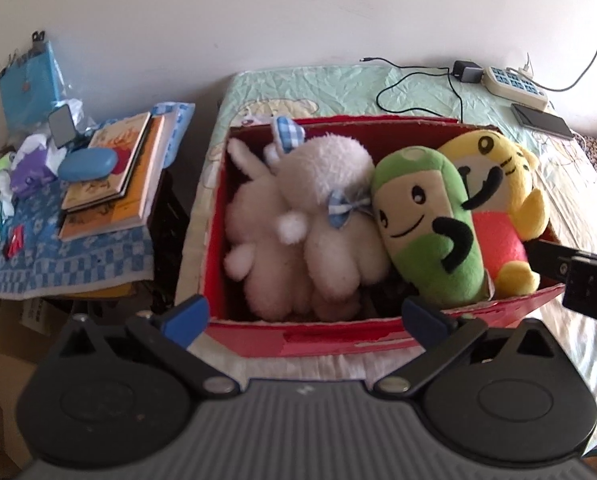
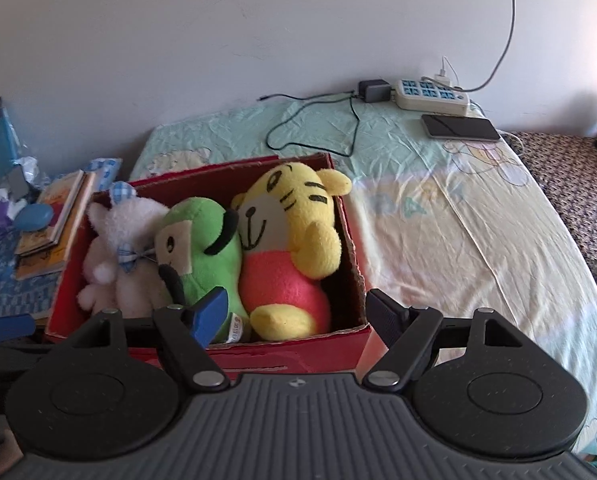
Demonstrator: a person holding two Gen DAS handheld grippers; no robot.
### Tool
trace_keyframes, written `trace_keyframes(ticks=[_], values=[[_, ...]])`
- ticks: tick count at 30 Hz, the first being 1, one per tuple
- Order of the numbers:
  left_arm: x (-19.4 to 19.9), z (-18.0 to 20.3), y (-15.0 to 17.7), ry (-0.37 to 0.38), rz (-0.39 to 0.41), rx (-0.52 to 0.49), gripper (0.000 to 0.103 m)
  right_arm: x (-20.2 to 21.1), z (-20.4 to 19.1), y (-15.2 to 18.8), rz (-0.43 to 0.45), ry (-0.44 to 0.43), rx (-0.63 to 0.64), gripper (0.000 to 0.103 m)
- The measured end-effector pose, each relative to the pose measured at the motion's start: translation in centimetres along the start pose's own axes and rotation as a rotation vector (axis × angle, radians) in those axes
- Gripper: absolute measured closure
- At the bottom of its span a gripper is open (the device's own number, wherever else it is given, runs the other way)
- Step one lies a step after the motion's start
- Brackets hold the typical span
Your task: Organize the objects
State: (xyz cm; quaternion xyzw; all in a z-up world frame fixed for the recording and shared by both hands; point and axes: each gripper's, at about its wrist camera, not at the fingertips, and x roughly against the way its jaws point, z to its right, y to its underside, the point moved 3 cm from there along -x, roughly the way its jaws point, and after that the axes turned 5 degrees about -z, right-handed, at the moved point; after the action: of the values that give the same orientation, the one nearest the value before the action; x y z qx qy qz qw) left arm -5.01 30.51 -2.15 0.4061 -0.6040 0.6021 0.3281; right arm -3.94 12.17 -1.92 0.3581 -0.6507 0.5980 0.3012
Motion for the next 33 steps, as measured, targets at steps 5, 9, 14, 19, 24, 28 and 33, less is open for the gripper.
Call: trace_keyframes(ticks=[5, 9, 14, 19, 24, 28, 33], values=[[-0.2, -0.5, 0.0, 0.006, 0.000, 0.011, 0.000, -0.3, -0.6, 0.1, -0.004, 0.002, 0.006, 0.024], [-0.5, -1.0, 0.1, 0.024, -0.010, 0.038, 0.000, -0.6, -0.8, -0.1, -0.013, -0.007, 0.017, 0.024], [-0.6, -1.0, 0.3, 0.015, 0.002, 0.055, 0.000, -0.7, -0.9, -0.1, -0.006, -0.011, 0.030, 0.024], [-0.9, -0.8, 0.6, 0.005, -0.005, 0.072, 0.000, -1.0, -0.7, 0.1, -0.014, -0.028, 0.030, 0.024], [-1.1, -0.5, 1.0, -0.005, -0.003, 0.080, 0.000, -1.1, -0.7, 0.3, -0.006, -0.025, 0.034, 0.024], [-1.2, -0.2, 1.2, -0.011, 0.003, 0.063, 0.000, -1.1, -0.7, 0.4, -0.003, -0.029, 0.033, 0.024], [-1.3, -0.2, 1.0, -0.016, 0.008, 0.049, 0.000, -1.1, -0.7, 0.9, 0.006, -0.031, 0.034, 0.025]])
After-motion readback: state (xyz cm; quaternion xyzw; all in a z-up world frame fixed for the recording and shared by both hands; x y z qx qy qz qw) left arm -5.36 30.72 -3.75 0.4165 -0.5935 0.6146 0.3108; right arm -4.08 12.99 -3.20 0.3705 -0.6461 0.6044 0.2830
